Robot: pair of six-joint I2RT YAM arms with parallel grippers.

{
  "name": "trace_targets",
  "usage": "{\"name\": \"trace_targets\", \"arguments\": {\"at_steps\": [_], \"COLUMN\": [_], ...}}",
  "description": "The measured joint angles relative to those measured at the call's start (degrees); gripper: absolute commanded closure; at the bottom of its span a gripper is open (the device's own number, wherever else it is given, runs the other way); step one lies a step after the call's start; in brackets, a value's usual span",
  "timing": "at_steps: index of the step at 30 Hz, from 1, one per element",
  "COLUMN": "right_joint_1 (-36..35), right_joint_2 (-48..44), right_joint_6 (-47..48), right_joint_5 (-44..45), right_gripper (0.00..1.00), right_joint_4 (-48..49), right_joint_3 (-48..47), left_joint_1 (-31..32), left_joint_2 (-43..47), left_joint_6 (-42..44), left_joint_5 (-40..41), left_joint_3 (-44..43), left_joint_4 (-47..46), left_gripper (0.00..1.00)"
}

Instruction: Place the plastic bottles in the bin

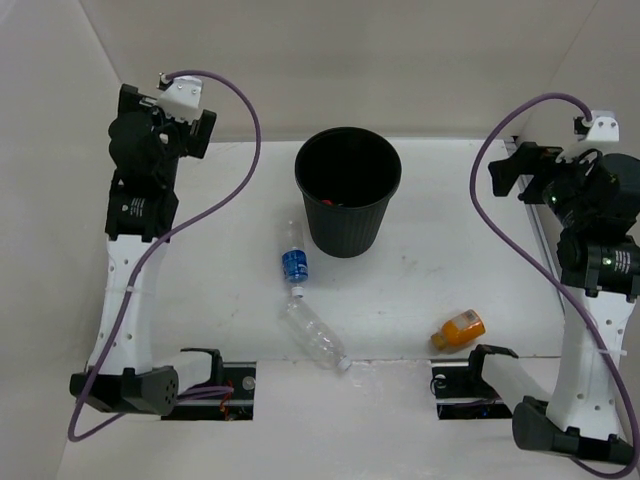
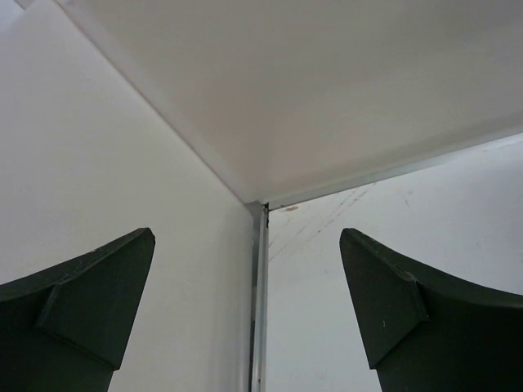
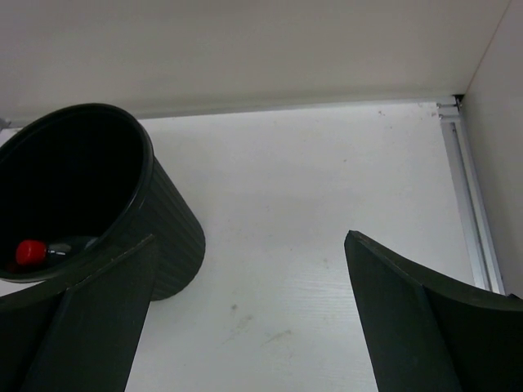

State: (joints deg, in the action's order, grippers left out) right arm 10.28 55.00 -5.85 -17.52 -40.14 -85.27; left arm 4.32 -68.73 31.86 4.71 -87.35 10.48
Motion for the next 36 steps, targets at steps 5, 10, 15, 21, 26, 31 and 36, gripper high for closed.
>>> {"name": "trace_targets", "arguments": {"at_steps": [5, 10, 15, 21, 26, 31, 36], "right_joint_1": [0.0, 0.0, -1.9, -14.3, -28.3, -38.1, -52.1], "right_joint_2": [-1.8, -1.7, -1.7, -0.5, 5.7, 7.3, 8.0], "right_joint_6": [0.1, 0.0, 0.6, 5.7, 12.5, 17.9, 21.0], "right_joint_5": [0.2, 0.1, -0.3, -1.5, 5.2, 9.5, 12.5], "right_gripper": [0.00, 0.00, 0.00, 0.00, 0.00, 0.00, 0.00], "right_joint_4": [2.6, 3.9, 3.8, -2.1, -9.4, -11.5, -12.4], "right_joint_3": [0.6, 0.9, 2.6, 3.1, 5.1, 16.4, 21.7], "left_joint_1": [-3.1, -8.9, -14.4, -22.1, -25.1, -27.4, -30.9], "left_joint_2": [3.5, 6.7, 8.6, 9.0, 11.1, 15.9, 18.9], "left_joint_6": [-2.8, -6.4, -10.3, -16.6, -18.3, -18.3, -18.0], "left_joint_5": [-4.6, -10.6, -14.7, -14.4, -13.1, -13.2, -13.3], "left_joint_3": [0.7, 2.1, 6.9, 7.4, 7.5, 9.0, 9.2], "left_joint_4": [2.1, -0.7, -5.1, -3.8, 1.2, 5.0, 7.5], "left_gripper": [0.00, 0.00, 0.00, 0.00, 0.00, 0.00, 0.00]}}
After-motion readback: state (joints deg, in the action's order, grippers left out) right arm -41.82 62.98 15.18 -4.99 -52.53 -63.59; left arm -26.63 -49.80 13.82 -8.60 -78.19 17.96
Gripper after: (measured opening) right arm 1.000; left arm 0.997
